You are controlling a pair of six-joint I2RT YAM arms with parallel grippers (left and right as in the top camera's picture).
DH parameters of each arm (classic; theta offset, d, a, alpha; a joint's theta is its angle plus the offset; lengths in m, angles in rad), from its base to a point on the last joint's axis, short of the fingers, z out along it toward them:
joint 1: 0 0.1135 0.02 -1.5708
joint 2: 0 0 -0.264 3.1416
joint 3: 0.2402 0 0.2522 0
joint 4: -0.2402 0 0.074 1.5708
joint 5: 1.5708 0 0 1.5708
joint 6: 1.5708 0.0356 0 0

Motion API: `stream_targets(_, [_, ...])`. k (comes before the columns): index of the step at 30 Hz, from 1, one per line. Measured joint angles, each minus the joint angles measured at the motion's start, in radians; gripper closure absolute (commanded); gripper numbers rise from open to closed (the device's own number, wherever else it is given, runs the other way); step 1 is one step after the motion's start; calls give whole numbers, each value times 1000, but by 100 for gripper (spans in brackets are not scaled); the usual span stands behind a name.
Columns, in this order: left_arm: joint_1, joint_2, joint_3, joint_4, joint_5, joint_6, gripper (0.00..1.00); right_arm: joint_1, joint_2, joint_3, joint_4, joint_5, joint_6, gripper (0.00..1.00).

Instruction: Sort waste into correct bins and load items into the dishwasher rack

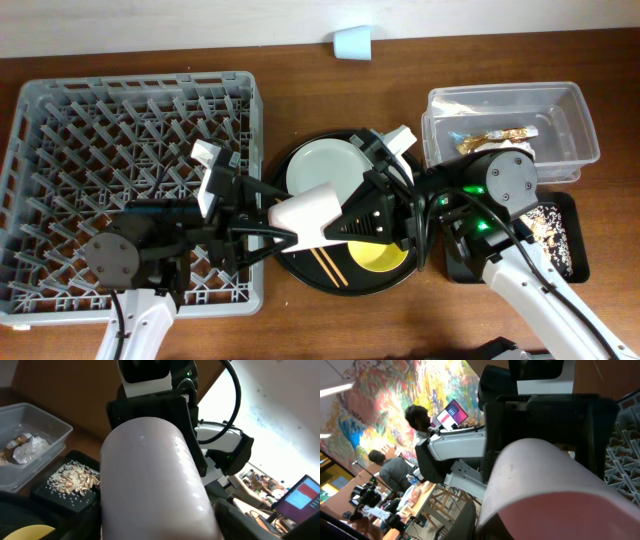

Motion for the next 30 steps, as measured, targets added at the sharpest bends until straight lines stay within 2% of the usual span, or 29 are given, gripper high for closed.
stream_targets(4, [-18,0,0,2,1,-6,21,0,0,0,0,11,-3,95])
stream_targets(7, [-34,4,0,1,-5,-7,25,0,-2,1,1,11,-4,95])
stream_targets(11, [-40,9,0,-3,-22,-8,39,0,-6,1,0,25,-12,95])
stream_targets(13, [-40,10,0,-3,-27,-11,43,0,-8,2,0,34,-14,87])
stream_targets(14, [-40,10,-2,-8,-27,-15,44,0,-8,7,1,41,-20,79])
stream_targets(15, [-45,11,-4,-6,-30,-15,44,1,-9,10,0,45,-20,63])
stream_targets(16, [-51,11,-6,-6,-29,-14,44,3,-8,11,-1,53,-26,59])
stream_targets(18, [-65,10,-6,-2,-30,-14,47,4,-2,11,-4,62,-27,57])
stream_targets(20, [-67,10,-6,-2,-30,-14,47,3,0,11,-5,64,-27,49])
stream_targets(23, [-46,9,-6,0,-23,-14,47,-13,7,11,-11,82,-27,45])
stream_targets(27, [56,5,-6,8,15,-19,48,-59,17,11,-14,95,-27,40])
stream_targets(30, [161,3,-6,10,45,-52,52,-118,18,11,-15,97,-27,39])
